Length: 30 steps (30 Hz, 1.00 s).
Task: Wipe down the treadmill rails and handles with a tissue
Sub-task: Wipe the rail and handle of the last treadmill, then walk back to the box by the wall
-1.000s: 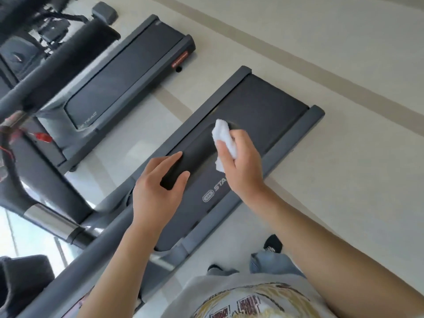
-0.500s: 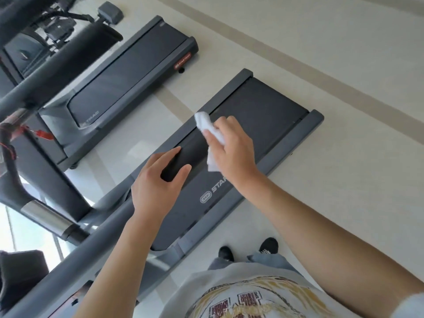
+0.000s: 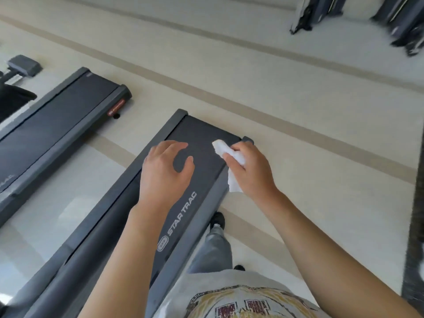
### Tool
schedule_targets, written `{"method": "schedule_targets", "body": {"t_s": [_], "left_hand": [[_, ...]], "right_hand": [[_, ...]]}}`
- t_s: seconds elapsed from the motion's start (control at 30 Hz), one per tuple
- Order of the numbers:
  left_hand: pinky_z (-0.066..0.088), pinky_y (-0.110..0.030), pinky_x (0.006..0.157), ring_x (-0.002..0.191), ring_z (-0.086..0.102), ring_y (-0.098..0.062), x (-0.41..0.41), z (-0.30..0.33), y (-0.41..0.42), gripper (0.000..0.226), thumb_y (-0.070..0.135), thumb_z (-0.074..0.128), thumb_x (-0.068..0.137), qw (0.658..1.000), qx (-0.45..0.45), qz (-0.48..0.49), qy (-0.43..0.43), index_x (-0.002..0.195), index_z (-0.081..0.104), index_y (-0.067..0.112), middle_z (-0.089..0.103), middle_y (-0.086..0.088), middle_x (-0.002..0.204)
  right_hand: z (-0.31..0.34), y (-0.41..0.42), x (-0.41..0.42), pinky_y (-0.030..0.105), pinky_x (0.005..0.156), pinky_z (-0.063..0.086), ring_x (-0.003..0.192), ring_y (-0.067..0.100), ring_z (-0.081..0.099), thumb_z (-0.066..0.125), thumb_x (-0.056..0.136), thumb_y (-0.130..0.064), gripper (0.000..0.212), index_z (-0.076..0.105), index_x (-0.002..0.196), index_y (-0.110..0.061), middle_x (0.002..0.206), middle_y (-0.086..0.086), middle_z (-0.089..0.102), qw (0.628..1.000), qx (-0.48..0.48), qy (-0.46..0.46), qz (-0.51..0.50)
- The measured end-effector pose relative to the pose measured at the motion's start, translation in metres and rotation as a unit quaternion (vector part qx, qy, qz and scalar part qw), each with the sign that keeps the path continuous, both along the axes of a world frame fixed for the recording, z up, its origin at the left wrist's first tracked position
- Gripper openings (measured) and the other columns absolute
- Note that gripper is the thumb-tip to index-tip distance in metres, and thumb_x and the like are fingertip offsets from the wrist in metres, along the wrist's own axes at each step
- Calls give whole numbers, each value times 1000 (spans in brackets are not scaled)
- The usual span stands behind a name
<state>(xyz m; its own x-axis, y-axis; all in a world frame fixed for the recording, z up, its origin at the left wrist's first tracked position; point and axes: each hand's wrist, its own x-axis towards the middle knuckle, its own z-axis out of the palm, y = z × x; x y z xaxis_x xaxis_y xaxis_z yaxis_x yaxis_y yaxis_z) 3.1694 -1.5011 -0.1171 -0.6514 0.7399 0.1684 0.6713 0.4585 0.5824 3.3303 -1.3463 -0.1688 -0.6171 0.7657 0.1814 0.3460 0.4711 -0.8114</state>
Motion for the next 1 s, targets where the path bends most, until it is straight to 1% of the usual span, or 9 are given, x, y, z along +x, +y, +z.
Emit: {"method": "schedule_targets", "body": {"t_s": [0.1, 0.23, 0.3, 0.43, 0.5, 0.6, 0.7, 0.87, 1.0], "left_hand": [[49, -51, 106, 126, 54, -15, -6, 5, 39, 35, 38, 62, 98, 999, 19, -31, 7, 131, 68, 26, 63, 11, 133], [51, -49, 102, 121, 53, -15, -15, 12, 93, 33, 33, 67, 99, 997, 37, -71, 9, 131, 69, 26, 63, 12, 131], [50, -45, 103, 123, 52, -15, -21, 17, 123, 33, 31, 67, 99, 994, 48, -96, 8, 131, 69, 24, 63, 11, 132], [50, -38, 98, 124, 52, -17, -36, 31, 178, 33, 30, 66, 99, 989, 61, -133, -7, 131, 69, 23, 64, 10, 133], [50, -40, 98, 124, 52, -18, -45, 36, 200, 33, 32, 65, 99, 986, 71, -149, -13, 131, 69, 22, 64, 9, 133], [52, -44, 98, 124, 53, -18, -65, 42, 229, 40, 41, 58, 96, 983, 80, -167, -17, 130, 69, 23, 64, 9, 133], [53, -45, 98, 123, 54, -19, -88, 45, 248, 43, 42, 57, 94, 981, 88, -172, -25, 130, 70, 22, 64, 8, 132], [52, -45, 100, 124, 53, -17, -127, 41, 272, 33, 32, 66, 99, 982, 87, -165, -35, 130, 69, 24, 63, 10, 132], [52, -46, 100, 124, 51, -16, -149, 38, 287, 32, 29, 68, 98, 984, 91, -152, -37, 130, 69, 24, 63, 10, 132]], "right_hand": [[10, 39, 21, 39, 75, 53, 84, 13, 61, 63, 102, -39, 18, 64, 103, -21, 99, -9, 62, 998, 16, -4, -58], [28, 85, 41, 37, 75, 53, 86, 11, 61, 63, 103, -38, 16, 63, 102, -22, 100, -10, 62, 992, 21, -6, -123], [40, 108, 45, 38, 76, 53, 88, 12, 62, 64, 103, -38, 15, 63, 103, -22, 101, -10, 63, 988, 30, -10, -153], [66, 146, 49, 39, 77, 52, 90, 11, 61, 64, 102, -38, 13, 62, 100, -26, 99, -11, 63, 978, 37, -11, -207], [76, 161, 45, 37, 78, 51, 90, 9, 60, 64, 102, -38, 13, 62, 100, -25, 99, -11, 64, 974, 36, -13, -224], [85, 182, 29, 37, 78, 52, 90, 8, 61, 64, 103, -38, 13, 62, 99, -25, 98, -11, 64, 970, 41, -16, -238], [91, 200, 7, 37, 78, 52, 89, 9, 61, 64, 103, -38, 13, 63, 99, -25, 97, -11, 64, 970, 44, -28, -237], [97, 228, -32, 35, 78, 51, 90, 6, 61, 65, 102, -37, 11, 63, 98, -28, 98, -12, 64, 970, 41, -33, -237], [97, 247, -57, 36, 78, 51, 90, 7, 61, 66, 102, -37, 11, 63, 98, -28, 98, -11, 65, 972, 40, -38, -228]]}}
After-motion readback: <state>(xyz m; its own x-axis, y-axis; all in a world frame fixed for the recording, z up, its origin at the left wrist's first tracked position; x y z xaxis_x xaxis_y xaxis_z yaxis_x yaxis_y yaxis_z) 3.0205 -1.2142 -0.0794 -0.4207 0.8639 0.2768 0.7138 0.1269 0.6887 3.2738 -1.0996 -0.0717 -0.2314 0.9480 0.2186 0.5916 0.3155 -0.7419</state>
